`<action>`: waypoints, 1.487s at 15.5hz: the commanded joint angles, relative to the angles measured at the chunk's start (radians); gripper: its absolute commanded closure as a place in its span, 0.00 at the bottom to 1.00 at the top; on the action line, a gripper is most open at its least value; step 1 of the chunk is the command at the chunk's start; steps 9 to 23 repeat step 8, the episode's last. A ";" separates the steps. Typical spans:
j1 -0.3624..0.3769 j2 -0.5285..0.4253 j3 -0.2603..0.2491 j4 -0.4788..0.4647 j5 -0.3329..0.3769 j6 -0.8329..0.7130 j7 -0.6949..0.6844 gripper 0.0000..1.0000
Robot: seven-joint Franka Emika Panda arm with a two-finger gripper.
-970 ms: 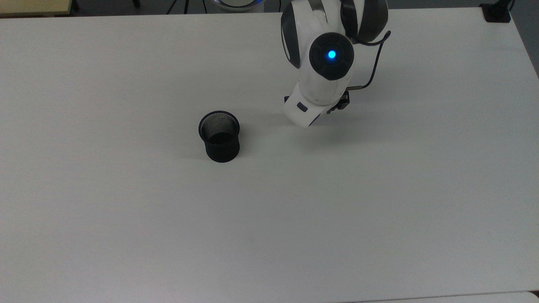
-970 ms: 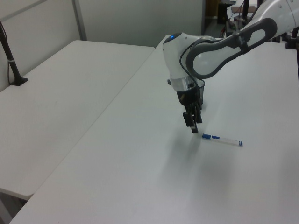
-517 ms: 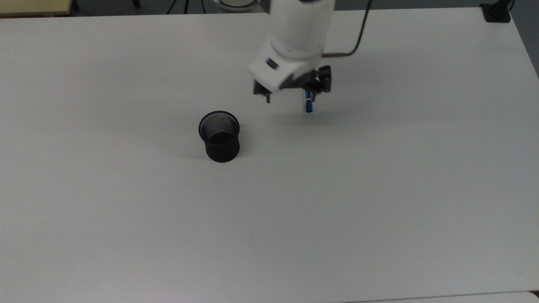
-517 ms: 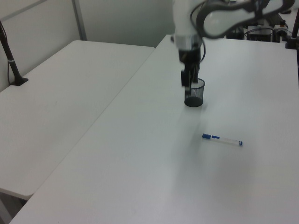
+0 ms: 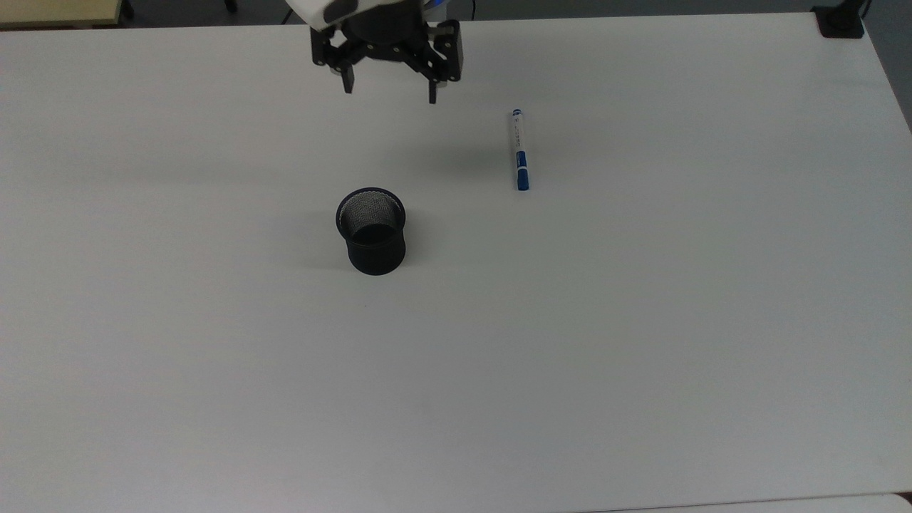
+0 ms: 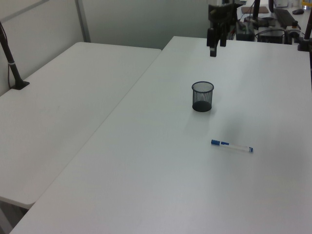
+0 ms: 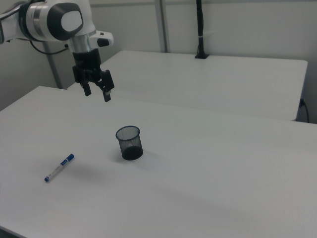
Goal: Remove the marker
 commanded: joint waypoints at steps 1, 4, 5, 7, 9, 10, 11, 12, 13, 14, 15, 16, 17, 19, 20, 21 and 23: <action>-0.015 -0.048 0.004 -0.040 -0.012 -0.027 0.002 0.00; -0.010 -0.036 0.004 -0.038 -0.007 -0.039 0.004 0.00; -0.009 -0.031 0.004 -0.035 -0.007 -0.042 0.002 0.00; -0.007 -0.020 0.001 -0.031 -0.010 -0.039 0.002 0.00; -0.007 -0.023 -0.001 -0.027 -0.013 -0.039 0.002 0.00; -0.007 -0.023 -0.001 -0.027 -0.013 -0.039 0.002 0.00; -0.007 -0.023 -0.001 -0.027 -0.013 -0.039 0.002 0.00; -0.007 -0.023 -0.001 -0.027 -0.013 -0.039 0.002 0.00; -0.007 -0.023 -0.001 -0.027 -0.013 -0.039 0.002 0.00; -0.007 -0.023 -0.001 -0.027 -0.013 -0.039 0.002 0.00; -0.007 -0.023 -0.001 -0.027 -0.013 -0.039 0.002 0.00; -0.007 -0.023 -0.001 -0.027 -0.013 -0.039 0.002 0.00; -0.007 -0.023 -0.001 -0.027 -0.013 -0.039 0.002 0.00; -0.007 -0.023 -0.001 -0.027 -0.013 -0.039 0.002 0.00; -0.007 -0.023 -0.001 -0.027 -0.013 -0.039 0.002 0.00; -0.007 -0.023 -0.001 -0.027 -0.013 -0.039 0.002 0.00; -0.007 -0.023 -0.001 -0.027 -0.013 -0.039 0.002 0.00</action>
